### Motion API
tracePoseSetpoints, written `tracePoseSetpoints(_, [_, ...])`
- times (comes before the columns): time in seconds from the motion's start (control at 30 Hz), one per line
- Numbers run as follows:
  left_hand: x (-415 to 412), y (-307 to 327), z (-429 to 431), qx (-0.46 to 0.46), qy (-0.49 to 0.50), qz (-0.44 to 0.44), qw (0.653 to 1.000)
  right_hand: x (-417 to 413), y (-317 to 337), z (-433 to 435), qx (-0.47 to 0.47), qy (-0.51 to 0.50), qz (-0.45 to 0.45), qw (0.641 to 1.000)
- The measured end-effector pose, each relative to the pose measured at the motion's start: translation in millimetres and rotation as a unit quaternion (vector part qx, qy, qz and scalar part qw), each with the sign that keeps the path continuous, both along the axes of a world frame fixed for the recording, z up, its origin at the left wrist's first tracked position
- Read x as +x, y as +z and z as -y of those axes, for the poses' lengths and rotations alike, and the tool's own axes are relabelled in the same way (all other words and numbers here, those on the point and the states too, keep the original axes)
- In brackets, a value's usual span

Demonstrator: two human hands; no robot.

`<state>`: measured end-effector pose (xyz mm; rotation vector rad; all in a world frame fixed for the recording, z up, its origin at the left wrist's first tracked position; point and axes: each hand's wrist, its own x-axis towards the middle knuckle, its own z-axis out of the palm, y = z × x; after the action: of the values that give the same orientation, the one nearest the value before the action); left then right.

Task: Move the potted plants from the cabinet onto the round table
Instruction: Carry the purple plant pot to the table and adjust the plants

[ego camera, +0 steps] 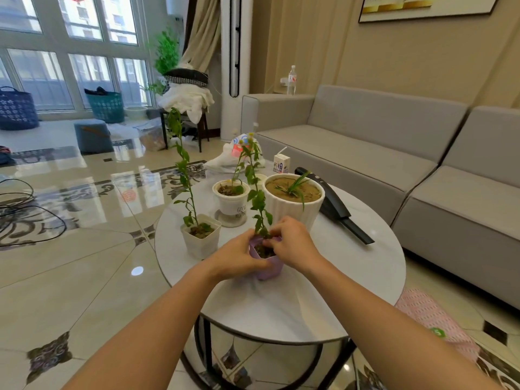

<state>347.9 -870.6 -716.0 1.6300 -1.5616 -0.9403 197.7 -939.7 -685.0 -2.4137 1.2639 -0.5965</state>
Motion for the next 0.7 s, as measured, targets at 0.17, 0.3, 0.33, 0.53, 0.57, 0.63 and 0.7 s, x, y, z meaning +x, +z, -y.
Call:
tracePoseSetpoints(0.17, [3.6, -5.8, 6.3, -0.006, -0.007, 0.011, 1.000, -1.5, -5.7, 0.9, 0.002, -0.010, 0.016, 1.000])
tracePoseSetpoints(0.3, [2.5, -3.9, 4.8, 0.002, -0.017, 0.000, 1.000, -0.3, -6.6, -0.9, 0.017, -0.017, 0.017, 1.000])
tracePoseSetpoints(0.33, [3.0, -3.9, 3.3, 0.008, -0.015, -0.001, 1.000, 0.2, -6.6, -1.7, 0.019, -0.018, 0.018, 1.000])
tracePoseSetpoints(0.53, [6.7, -4.7, -8.0, 0.040, -0.011, -0.025, 0.999, -4.3, -4.3, -14.5, 0.021, -0.066, 0.117, 0.991])
tracePoseSetpoints(0.57, [7.5, -6.4, -8.5, 0.038, -0.009, -0.031, 0.999, -7.5, -4.4, -17.0, 0.012, -0.076, 0.126, 0.989])
tracePoseSetpoints(0.63, [7.5, -7.1, -11.3, 0.032, -0.004, -0.033, 0.999, -15.4, -5.6, -20.9, 0.002, -0.077, 0.143, 0.987])
tracePoseSetpoints(0.7, [7.7, -10.0, -10.9, 0.027, 0.003, -0.031, 0.999, -21.7, -4.7, -25.1, 0.004, -0.060, 0.149, 0.987])
